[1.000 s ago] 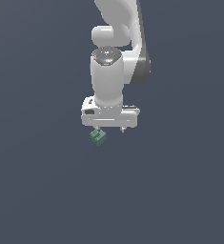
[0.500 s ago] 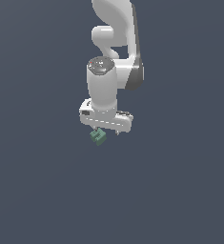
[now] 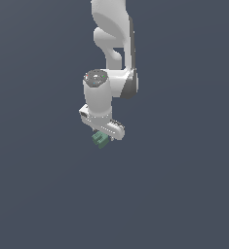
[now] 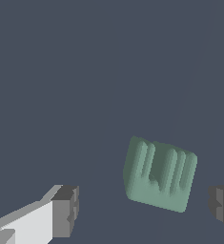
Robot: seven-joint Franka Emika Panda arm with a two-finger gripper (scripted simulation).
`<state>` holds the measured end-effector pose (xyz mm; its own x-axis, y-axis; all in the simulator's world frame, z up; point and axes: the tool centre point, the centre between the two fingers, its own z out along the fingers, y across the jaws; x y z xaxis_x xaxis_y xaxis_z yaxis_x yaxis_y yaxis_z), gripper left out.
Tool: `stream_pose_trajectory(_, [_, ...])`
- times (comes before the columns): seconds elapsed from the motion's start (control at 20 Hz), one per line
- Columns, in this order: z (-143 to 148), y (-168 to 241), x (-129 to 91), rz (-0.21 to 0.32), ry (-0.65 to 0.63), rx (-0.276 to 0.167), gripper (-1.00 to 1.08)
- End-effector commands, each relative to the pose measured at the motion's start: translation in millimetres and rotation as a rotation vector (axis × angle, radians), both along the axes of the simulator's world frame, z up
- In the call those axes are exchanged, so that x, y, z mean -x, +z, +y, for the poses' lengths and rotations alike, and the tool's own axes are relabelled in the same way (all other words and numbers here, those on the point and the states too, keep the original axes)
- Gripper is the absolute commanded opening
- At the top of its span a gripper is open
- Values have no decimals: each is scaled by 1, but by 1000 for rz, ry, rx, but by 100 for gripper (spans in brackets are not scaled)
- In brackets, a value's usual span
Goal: Pick up the object and move it to a goal position.
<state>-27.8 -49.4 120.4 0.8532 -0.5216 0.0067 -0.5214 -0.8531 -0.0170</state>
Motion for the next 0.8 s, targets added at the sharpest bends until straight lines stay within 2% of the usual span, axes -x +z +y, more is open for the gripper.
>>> stream_pose_trajectory(0.0, [-6, -9, 7, 4, -70, 2, 100])
stream_pose_trajectory(0.4, [-19, -27, 22, 14, -208, 8, 100])
stream_pose_trajectory(0.75, [-21, -30, 25, 16, -233, 9, 100])
